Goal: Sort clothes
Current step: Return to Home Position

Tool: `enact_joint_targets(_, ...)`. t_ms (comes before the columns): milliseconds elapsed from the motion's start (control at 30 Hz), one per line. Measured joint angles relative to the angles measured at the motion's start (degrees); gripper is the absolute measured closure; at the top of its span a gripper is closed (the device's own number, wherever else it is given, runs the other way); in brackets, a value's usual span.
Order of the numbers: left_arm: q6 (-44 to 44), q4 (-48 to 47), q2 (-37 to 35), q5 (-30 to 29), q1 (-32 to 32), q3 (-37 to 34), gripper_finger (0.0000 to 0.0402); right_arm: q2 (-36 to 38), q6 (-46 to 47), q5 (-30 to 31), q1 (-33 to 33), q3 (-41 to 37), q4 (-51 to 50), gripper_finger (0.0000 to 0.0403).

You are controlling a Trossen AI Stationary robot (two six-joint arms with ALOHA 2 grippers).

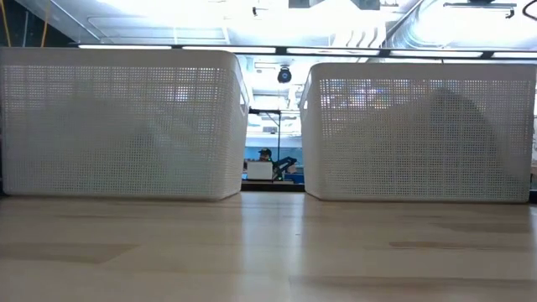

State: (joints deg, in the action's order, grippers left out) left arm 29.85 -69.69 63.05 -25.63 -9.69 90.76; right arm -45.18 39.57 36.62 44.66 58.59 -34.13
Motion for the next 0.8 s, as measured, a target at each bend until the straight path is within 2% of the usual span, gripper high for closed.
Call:
enact_joint_targets(200,0.00,0.20,0.29,-3.68,-0.67,0.00,0.0298,5.90,-7.92,-3.03,1.40,-22.88,43.38,0.0337)
enact_joint_targets(300,0.00,0.22,1.18,-3.70,-0.66,0.00,0.0298,3.35,-9.86,-7.77,-2.10,-31.57,63.64,0.0353)
enact_joint_targets(367,0.00,0.35,1.92,-3.69,-0.66,0.00,0.0298,0.72,-10.09,-11.69,-5.92,-34.68,70.82,0.0364)
enact_joint_targets(500,0.12,0.61,2.96,-3.50,-0.66,-0.02,0.0298,-1.39,-12.98,-21.62,-15.39,-36.94,72.09,0.0386)
enact_joint_targets(633,1.33,0.59,3.54,-1.03,-0.66,-0.02,0.0298,5.08,-13.91,-31.80,-24.22,-39.46,72.02,0.0400)
enact_joint_targets(700,2.10,0.59,3.51,0.38,-0.86,-0.02,0.0298,10.74,-12.81,-33.73,-26.53,-41.35,69.86,0.0400)
enact_joint_targets(800,3.64,0.57,3.47,0.94,-1.82,-0.02,0.0298,20.09,-12.61,-31.73,-27.01,-44.18,64.11,0.0401)
